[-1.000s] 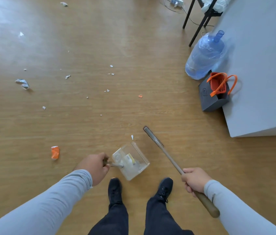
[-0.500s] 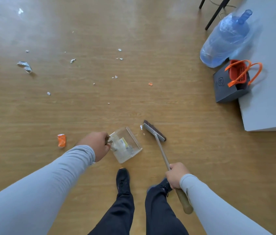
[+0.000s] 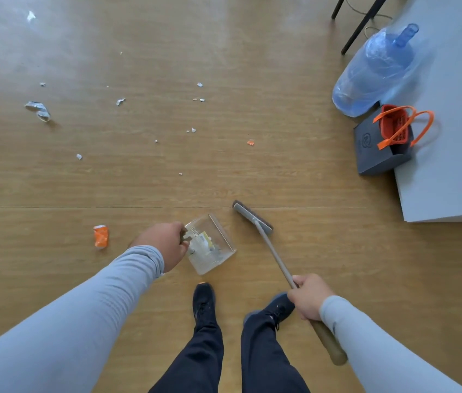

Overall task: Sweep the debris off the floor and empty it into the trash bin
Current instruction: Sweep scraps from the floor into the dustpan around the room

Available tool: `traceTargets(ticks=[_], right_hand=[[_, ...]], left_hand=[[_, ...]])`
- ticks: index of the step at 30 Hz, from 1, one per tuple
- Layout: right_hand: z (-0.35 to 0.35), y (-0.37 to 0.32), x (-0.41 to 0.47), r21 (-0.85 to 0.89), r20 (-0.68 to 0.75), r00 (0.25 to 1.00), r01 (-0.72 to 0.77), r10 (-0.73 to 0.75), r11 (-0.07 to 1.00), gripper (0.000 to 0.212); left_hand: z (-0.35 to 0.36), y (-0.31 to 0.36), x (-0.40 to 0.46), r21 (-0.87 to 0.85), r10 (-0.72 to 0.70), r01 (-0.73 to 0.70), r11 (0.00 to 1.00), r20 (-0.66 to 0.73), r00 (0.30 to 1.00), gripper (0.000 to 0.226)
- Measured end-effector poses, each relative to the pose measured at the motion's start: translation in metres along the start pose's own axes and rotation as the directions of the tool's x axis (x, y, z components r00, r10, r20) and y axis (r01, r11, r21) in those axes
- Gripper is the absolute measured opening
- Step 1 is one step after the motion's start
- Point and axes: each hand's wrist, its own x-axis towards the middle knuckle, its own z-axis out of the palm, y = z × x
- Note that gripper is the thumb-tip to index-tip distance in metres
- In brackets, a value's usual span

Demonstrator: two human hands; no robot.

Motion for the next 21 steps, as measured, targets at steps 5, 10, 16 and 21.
traceTargets(ticks=[5, 10, 16, 21], right_hand=[[0.012, -0.015, -0.009, 0.025, 0.197, 0.980, 0.000, -0.005, 1.000, 0.055], [-0.023, 0.005, -0.037, 0.237, 0.231, 0.973, -0.084, 0.028, 0.968, 0.063], [-0.060, 0.000, -0.073, 0.269, 0.061, 0.997, -0.056, 0.041, 0.961, 0.063], [-0.082, -0.019, -0.077, 0.304, -0.086, 0.996, 0.016, 0.011, 0.952, 0.060]], left_hand=[[0.002, -0.001, 0.004, 0.002, 0.004, -0.004, 1.000, -0.015, 1.000, 0.031], [0.000, -0.010, -0.006, -0.003, 0.012, -0.012, 1.000, 0.004, 1.000, 0.026], [-0.029, -0.027, -0.038, -0.109, -0.006, 0.006, 0.994, -0.003, 1.000, 0.029], [-0.066, -0.030, -0.040, -0.190, -0.032, 0.017, 0.982, -0.075, 0.997, 0.029]])
